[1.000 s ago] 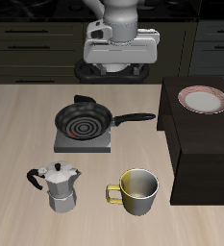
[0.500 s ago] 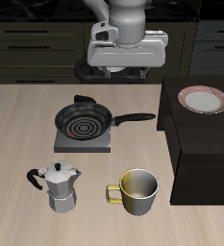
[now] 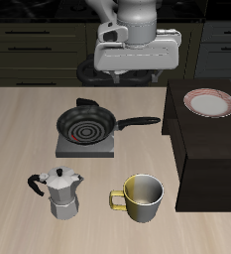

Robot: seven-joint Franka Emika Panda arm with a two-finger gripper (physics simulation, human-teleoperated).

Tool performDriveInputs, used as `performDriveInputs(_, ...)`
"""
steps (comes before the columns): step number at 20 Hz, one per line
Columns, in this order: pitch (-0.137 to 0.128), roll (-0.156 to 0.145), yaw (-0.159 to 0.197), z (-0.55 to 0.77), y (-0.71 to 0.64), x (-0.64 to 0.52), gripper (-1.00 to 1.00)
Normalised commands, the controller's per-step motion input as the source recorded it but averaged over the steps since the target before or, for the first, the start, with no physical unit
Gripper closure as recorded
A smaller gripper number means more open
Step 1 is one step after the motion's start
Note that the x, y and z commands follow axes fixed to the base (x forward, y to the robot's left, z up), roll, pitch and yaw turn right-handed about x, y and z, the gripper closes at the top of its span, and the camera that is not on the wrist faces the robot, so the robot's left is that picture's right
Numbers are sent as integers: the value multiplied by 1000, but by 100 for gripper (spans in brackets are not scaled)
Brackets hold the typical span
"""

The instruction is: Place the mug on the plate

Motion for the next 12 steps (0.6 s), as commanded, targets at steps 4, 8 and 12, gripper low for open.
performDriveInputs(4, 11, -27, -23, 90, -62, 355, -100)
performDriveInputs(8, 2, -46, -44, 47, -138, 356, -100)
performDriveInputs(12, 1, -1, 17, 19, -71, 278, -100)
